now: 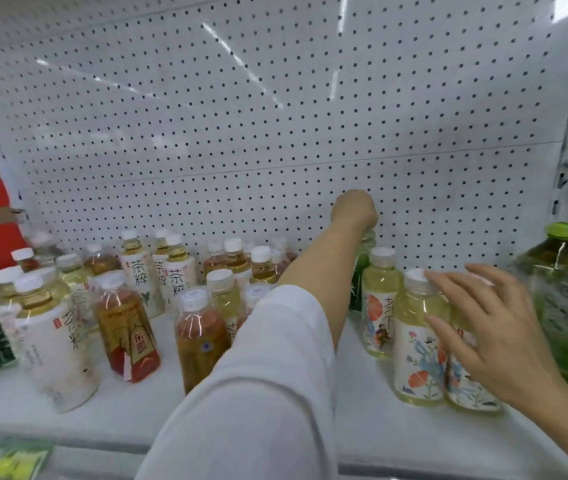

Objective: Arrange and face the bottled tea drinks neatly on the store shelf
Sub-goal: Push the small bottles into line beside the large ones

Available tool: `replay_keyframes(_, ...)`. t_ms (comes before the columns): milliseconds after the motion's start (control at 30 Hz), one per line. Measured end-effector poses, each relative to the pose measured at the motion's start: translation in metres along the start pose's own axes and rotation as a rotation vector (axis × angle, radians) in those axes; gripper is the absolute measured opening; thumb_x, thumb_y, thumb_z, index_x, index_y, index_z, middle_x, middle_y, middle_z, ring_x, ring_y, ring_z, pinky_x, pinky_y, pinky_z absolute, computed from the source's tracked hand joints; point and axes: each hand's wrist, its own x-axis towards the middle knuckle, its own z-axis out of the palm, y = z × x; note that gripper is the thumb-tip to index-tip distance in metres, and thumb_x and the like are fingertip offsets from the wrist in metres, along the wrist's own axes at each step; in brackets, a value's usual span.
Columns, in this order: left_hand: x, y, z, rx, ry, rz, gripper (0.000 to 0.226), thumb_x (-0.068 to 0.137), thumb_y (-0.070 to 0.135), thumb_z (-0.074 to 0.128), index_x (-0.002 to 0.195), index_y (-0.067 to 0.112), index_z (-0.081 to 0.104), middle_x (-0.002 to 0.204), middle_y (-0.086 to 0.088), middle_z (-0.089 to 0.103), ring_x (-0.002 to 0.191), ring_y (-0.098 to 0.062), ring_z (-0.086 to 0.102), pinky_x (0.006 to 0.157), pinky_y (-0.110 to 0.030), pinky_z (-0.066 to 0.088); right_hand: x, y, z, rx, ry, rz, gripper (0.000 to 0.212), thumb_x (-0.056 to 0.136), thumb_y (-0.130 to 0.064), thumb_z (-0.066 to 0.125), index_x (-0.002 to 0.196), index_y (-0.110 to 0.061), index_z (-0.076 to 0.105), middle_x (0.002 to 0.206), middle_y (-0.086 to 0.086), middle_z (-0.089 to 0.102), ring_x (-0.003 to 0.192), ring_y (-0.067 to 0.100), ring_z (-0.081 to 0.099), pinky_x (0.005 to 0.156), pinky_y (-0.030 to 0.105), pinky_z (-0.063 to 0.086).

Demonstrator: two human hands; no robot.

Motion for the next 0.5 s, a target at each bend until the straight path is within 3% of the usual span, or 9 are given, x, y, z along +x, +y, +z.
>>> replay_keyframes(67, -0.002, -0.001, -0.015, -0.125, 0.081, 0.02, 0.015, 0.097, 0.002, 0.046, 0.083, 0.006, 0.051, 0.097, -0.007, 0.06, 0.069, -0.015, 0.05, 0.052, -0.022, 0.037, 0.0, -0.002, -0.001, -0.02, -0.008, 0.004, 0.062, 0.09, -0.048, 0.046, 0.135, -0.008, 0.059, 0.119, 0.011, 0.065, 0.12, 0.039, 0.048, 0.098, 0.053, 0.037)
replay_keyframes(100, -0.003, -0.001, -0.025, -0.219, 0.119, 0.023, 0.008, 0.097, 0.004, 0.048, 0.103, 0.001, 0.053, 0.111, -0.011, 0.062, 0.075, -0.016, 0.055, 0.055, -0.024, 0.04, 0.0, -0.002, -0.001, -0.031, -0.014, 0.008, 0.062, 0.09, -0.049, 0.045, 0.135, -0.008, 0.059, 0.118, 0.011, 0.065, 0.12, 0.039, 0.048, 0.097, 0.054, 0.038)
replay_keyframes(133, -0.007, -0.001, -0.037, -0.305, 0.167, 0.013, 0.028, 0.098, 0.007, 0.051, 0.124, -0.002, 0.047, 0.121, -0.013, 0.06, 0.085, -0.019, 0.059, 0.061, -0.025, 0.043, 0.001, -0.003, -0.001, -0.042, -0.019, 0.014, 0.063, 0.09, -0.049, 0.045, 0.135, -0.008, 0.059, 0.118, 0.012, 0.065, 0.12, 0.039, 0.047, 0.097, 0.054, 0.038)
replay_keyframes(200, -0.017, -0.002, -0.064, -0.462, 0.272, 0.047, 0.05, 0.099, 0.014, 0.055, 0.141, -0.003, 0.033, 0.128, -0.013, 0.057, 0.1, -0.023, 0.06, 0.073, -0.029, 0.049, 0.0, -0.004, 0.001, -0.066, -0.025, 0.034, 0.063, 0.09, -0.05, 0.043, 0.135, -0.008, 0.058, 0.12, 0.012, 0.065, 0.121, 0.039, 0.047, 0.098, 0.054, 0.036)
replay_keyframes(367, -0.063, -0.01, -0.135, -0.871, 0.602, 0.213, 0.033, 0.1, 0.028, 0.053, 0.127, 0.011, 0.046, 0.108, 0.003, 0.056, 0.096, -0.014, 0.054, 0.082, -0.03, 0.047, -0.001, -0.009, 0.004, -0.088, -0.031, 0.103, 0.066, 0.091, -0.053, 0.038, 0.138, -0.01, 0.055, 0.124, 0.012, 0.063, 0.124, 0.037, 0.044, 0.102, 0.048, 0.029)
replay_keyframes(500, -0.12, -0.021, -0.17, -1.005, 0.773, 0.287, 0.032, 0.102, 0.032, 0.049, 0.121, 0.007, 0.049, 0.098, 0.006, 0.059, 0.088, -0.007, 0.057, 0.081, -0.029, 0.049, -0.001, -0.01, 0.003, -0.094, -0.072, 0.147, 0.067, 0.09, -0.055, 0.036, 0.14, -0.013, 0.051, 0.127, 0.015, 0.061, 0.126, 0.037, 0.042, 0.102, 0.053, 0.03)
